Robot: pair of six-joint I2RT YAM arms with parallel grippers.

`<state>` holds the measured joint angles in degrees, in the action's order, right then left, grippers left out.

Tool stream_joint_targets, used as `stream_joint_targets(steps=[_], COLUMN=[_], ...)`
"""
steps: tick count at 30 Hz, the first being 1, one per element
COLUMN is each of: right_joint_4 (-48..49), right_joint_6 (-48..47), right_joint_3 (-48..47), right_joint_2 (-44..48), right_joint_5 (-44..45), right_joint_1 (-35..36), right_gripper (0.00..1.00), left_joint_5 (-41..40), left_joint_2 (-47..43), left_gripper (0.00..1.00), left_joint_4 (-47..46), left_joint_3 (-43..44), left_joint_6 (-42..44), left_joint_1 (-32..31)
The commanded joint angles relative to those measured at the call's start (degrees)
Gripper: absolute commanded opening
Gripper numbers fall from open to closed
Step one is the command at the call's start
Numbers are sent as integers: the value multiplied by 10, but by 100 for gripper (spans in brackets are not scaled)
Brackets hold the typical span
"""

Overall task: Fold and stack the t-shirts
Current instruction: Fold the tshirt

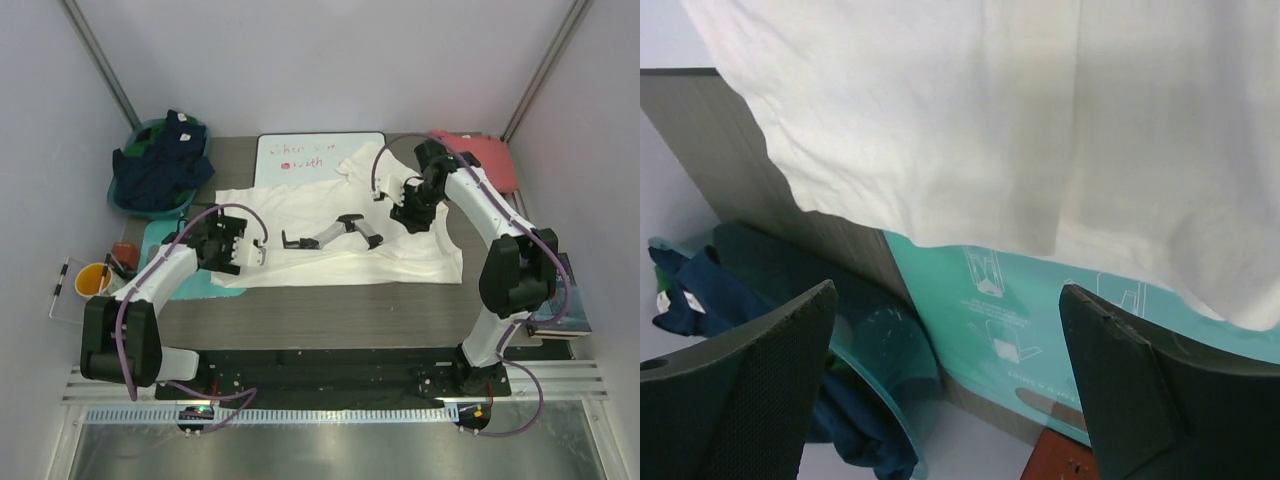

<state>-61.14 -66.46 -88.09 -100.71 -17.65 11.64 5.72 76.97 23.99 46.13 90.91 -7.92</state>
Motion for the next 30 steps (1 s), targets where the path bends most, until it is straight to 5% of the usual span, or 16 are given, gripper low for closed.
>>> stream_joint_targets(steps=[1,11,30], right_joint_4=[21,64,131], right_joint_6=[27,-20,38], right_joint_3=[10,122,72], right_joint_2=[-11,18,-69], right_joint_5=[34,22,19], right_joint_1=[10,63,93], right_gripper=[48,52,52], left_joint_5=[57,62,58], left_joint_2=[13,61,100], left_gripper=[92,92,91], left_joint_4=[-11,-39,11], left_joint_3=[-6,19,68], left_joint_6=[29,27,32], left_joint_1=[19,29,40])
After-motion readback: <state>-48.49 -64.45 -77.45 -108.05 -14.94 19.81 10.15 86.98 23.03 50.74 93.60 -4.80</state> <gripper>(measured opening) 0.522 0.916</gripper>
